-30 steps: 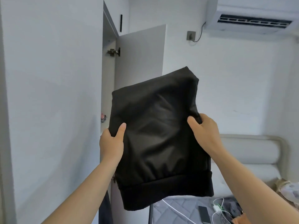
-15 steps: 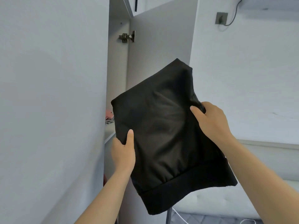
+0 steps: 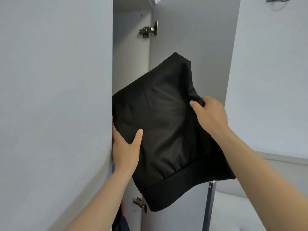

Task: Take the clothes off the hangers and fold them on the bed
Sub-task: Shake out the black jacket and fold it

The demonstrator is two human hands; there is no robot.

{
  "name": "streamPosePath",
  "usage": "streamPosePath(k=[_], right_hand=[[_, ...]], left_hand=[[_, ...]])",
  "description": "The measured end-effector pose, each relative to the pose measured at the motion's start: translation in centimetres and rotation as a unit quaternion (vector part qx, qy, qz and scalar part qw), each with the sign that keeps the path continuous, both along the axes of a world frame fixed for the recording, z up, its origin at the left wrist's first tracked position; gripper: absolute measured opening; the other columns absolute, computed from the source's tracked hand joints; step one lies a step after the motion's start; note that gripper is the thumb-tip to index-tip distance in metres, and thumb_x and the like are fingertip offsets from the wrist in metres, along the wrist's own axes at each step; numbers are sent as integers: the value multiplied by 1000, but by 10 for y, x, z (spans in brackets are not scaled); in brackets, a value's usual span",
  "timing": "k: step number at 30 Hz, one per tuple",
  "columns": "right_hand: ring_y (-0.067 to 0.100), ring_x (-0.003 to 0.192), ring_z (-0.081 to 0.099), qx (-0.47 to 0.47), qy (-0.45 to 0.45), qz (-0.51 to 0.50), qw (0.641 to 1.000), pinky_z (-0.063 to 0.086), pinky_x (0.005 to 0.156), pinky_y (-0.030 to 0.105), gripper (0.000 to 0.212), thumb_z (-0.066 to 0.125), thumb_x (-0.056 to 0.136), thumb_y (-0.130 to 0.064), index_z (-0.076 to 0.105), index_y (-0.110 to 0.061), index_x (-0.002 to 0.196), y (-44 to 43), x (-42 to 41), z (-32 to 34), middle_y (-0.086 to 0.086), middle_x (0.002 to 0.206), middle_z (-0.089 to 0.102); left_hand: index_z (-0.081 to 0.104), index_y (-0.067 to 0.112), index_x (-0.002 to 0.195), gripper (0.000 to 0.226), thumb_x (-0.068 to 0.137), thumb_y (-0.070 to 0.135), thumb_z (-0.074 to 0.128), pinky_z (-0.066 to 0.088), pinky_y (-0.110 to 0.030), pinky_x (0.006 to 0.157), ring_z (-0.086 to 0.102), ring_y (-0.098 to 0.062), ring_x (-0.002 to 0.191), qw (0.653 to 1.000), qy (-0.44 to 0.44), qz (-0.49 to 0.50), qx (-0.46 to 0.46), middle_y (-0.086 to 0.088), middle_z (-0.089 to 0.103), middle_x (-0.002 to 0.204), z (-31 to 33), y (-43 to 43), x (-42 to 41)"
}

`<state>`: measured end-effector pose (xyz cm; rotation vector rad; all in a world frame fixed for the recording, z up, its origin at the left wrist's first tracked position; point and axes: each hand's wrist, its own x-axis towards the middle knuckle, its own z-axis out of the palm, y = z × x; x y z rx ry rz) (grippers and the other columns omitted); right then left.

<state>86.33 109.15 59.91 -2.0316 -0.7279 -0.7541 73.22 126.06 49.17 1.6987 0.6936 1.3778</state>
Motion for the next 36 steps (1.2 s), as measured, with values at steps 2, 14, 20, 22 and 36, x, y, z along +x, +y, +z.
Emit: streamPosePath(k=[2,14,20,22,36], right_hand=[[12,66,52,9,-3,8,1000,37,58,29,31,46,98,-43,58,-15,90,12,8,-4,-3,76,58],[16,61,51,105,33,129,985,28,50,28,29,53,95,-38,53,-17,74,122,89,3,-4,66,54],[24,76,57,124,24,188,974,32,57,30,29,52,94,-41,61,-14,87,189,112,20,0,79,61],[24,76,56,113,25,205,972,31,60,30,28,53,93,-41,62,-15,88,207,117,24,-1,79,61],[21,66,51,117,150,430,883,36,60,31,42,63,88,-35,62,7,86,330,142,55,9,73,59]], left_hand=[[4,25,154,96,83,57,60,18,-24,110,18,-19,146,1000,-3,14,15,5,12,160,-3,4,4],[-2,42,150,96,84,39,69,32,-28,106,33,-20,137,987,-58,127,81,-1,17,155,20,43,52],[17,45,148,79,88,27,65,33,-23,96,45,-15,98,973,-31,208,93,-9,30,139,42,71,71],[20,43,149,77,89,27,65,32,-23,97,43,-15,96,969,-13,233,86,-10,30,139,44,81,75],[33,39,145,75,83,21,70,34,-51,108,39,-31,129,905,34,414,95,-10,37,141,103,140,72]])
